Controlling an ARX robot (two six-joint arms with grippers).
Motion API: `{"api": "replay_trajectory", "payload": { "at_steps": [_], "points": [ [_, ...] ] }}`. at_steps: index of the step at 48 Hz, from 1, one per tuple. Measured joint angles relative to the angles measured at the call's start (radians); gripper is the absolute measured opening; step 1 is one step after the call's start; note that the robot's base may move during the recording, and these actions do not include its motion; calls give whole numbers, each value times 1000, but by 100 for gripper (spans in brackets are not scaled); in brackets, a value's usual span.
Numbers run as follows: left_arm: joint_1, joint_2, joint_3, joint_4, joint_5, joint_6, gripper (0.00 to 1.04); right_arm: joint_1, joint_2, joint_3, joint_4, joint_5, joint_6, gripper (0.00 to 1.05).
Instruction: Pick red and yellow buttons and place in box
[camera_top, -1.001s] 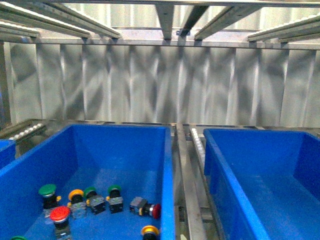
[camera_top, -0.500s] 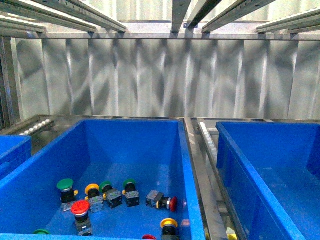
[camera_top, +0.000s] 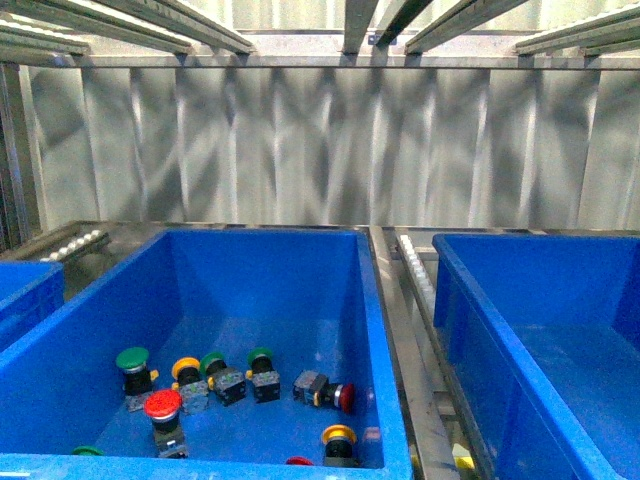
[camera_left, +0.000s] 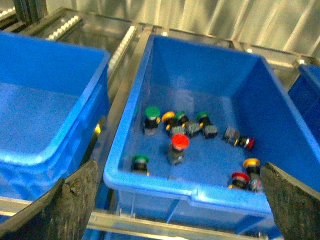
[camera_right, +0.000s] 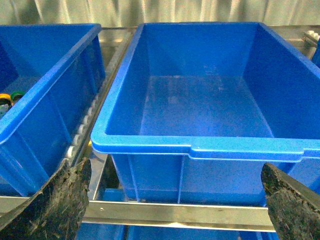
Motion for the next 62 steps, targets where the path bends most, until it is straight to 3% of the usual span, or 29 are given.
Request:
{"api": "replay_trajectory", "payload": {
  "at_steps": [13, 32, 62],
  "points": [
    [-48, 415, 284, 45, -28, -1, 97, 0, 0, 0, 0, 0, 0, 98],
    [-105, 916, 682, -157, -198, -14, 97, 0, 0, 0, 0, 0, 0, 98],
    [-114, 1257, 890, -190, -261, -28, 97, 0, 0, 0, 0, 0, 0, 98]
  ]
}}
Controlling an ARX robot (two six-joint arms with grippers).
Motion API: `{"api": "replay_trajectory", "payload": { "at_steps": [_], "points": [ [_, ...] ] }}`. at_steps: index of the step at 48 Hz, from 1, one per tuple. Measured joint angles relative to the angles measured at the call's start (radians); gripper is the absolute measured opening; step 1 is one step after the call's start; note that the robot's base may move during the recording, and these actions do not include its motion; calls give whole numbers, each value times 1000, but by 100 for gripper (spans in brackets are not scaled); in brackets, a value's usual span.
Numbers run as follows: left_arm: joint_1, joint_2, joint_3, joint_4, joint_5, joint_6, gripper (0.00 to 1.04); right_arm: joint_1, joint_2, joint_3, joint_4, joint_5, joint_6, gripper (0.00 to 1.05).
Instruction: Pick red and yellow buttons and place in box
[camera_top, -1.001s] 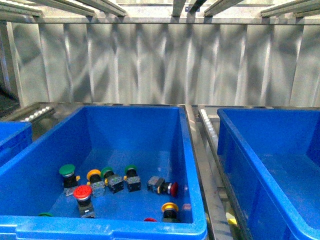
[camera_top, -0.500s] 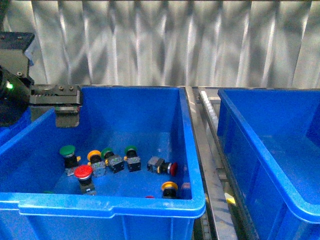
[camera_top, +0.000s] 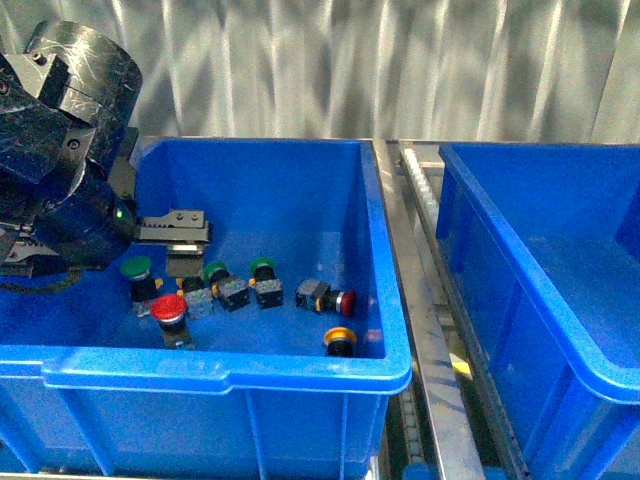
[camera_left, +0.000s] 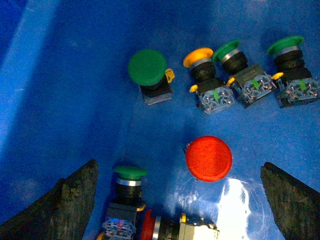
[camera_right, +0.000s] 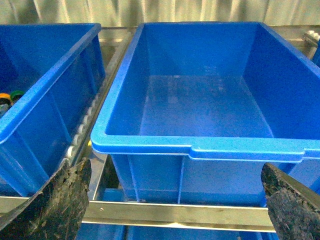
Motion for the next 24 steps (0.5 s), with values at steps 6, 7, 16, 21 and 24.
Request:
{"api": "replay_trajectory", "payload": {
  "at_steps": [6, 7, 16, 21, 24],
  "points": [
    [-6, 48, 18, -3, 7, -13, 97, 0, 0, 0, 0, 0, 0, 98],
    [-7, 55, 21, -3, 11, -16, 97, 0, 0, 0, 0, 0, 0, 98],
    [-13, 101, 51, -10, 14, -29, 97, 0, 0, 0, 0, 0, 0, 98],
    [-14, 127, 75, -14, 14, -33, 97, 0, 0, 0, 0, 0, 0, 98],
    [-15, 145, 93, -22, 15, -35, 97, 0, 0, 0, 0, 0, 0, 98]
  ]
}}
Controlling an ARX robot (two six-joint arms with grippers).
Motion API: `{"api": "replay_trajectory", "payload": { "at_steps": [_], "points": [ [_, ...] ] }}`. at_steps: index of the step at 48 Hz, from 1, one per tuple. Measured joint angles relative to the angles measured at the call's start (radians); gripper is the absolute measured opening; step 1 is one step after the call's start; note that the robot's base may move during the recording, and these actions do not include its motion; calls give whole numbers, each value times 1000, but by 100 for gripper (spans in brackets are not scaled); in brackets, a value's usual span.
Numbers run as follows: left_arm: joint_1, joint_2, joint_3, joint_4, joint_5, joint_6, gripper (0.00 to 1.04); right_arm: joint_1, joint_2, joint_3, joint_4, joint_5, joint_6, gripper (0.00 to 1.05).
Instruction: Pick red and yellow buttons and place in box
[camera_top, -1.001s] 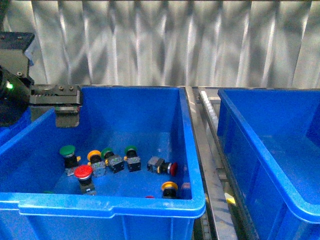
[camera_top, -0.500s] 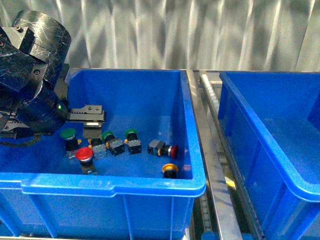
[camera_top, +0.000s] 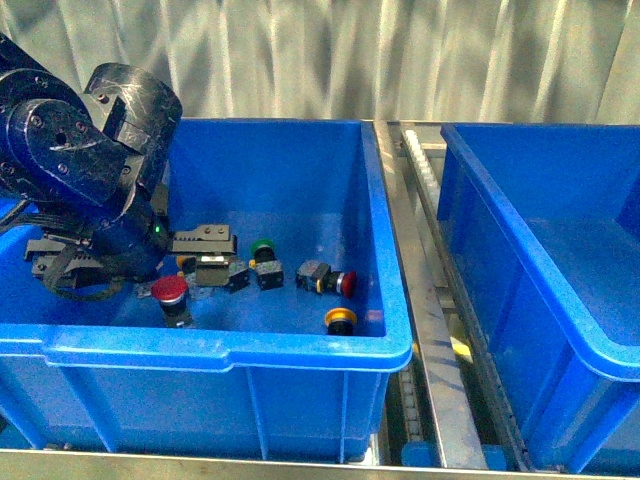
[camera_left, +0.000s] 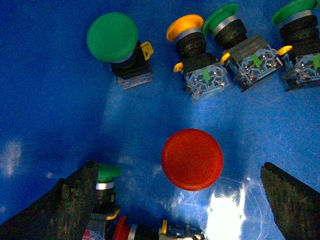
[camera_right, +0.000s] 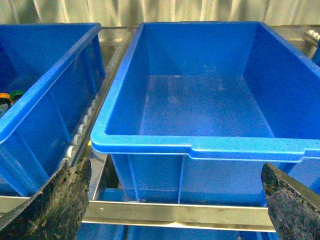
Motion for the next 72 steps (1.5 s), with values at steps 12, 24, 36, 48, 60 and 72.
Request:
{"api": "replay_trajectory", "payload": {
  "at_steps": [12, 24, 36, 48, 60, 72],
  "points": [
    [-1, 51, 66, -37, -3, -16, 97, 0, 0, 0, 0, 0, 0, 98],
    [-6, 106, 107, -58, -4, -27, 97, 0, 0, 0, 0, 0, 0, 98],
    [-7, 145, 149, -69, -2, -36, 97, 0, 0, 0, 0, 0, 0, 98],
    [-4, 179, 183, -80, -3, -36, 80, 0, 0, 0, 0, 0, 0, 98],
    [-3, 184, 187, -80, -10, -38, 46, 0, 0, 0, 0, 0, 0, 98],
    [-3, 182, 182, -54, -10, -30, 34, 0, 0, 0, 0, 0, 0, 98]
  ]
}}
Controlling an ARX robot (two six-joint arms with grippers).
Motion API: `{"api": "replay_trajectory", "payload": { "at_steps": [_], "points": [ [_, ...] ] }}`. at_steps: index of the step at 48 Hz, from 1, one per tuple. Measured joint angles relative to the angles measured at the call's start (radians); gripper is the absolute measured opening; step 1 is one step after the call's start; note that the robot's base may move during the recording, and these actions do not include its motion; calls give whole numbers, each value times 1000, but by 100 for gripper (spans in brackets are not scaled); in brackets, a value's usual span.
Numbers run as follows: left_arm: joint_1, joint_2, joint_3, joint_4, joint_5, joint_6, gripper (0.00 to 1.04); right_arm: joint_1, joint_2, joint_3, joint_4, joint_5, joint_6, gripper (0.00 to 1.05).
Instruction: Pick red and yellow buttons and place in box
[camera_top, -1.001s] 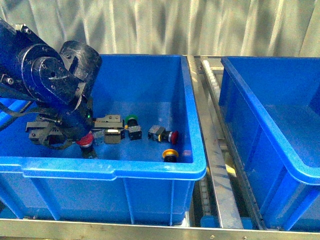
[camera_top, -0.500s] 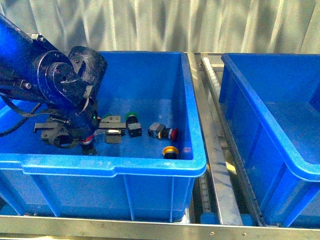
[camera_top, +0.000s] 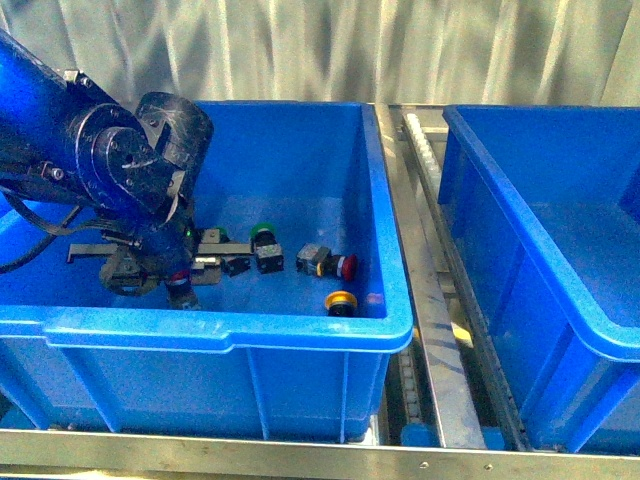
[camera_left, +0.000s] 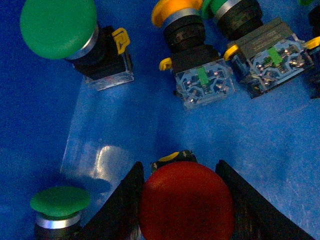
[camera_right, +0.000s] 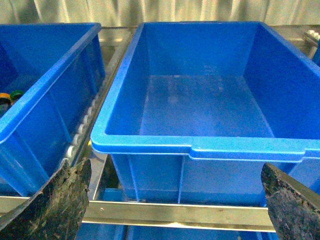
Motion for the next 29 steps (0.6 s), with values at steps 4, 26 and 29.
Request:
{"api": "replay_trajectory", "payload": {
  "at_steps": [4, 26, 29],
  "points": [
    [-1, -10, -14, 14, 2, 8, 34, 0, 0, 0, 0, 0, 0, 98],
    [27, -381, -282, 259, 246, 98, 34, 0, 0, 0, 0, 0, 0, 98],
    [37, -473, -358, 356, 352, 106, 34, 0, 0, 0, 0, 0, 0, 98]
  ]
}}
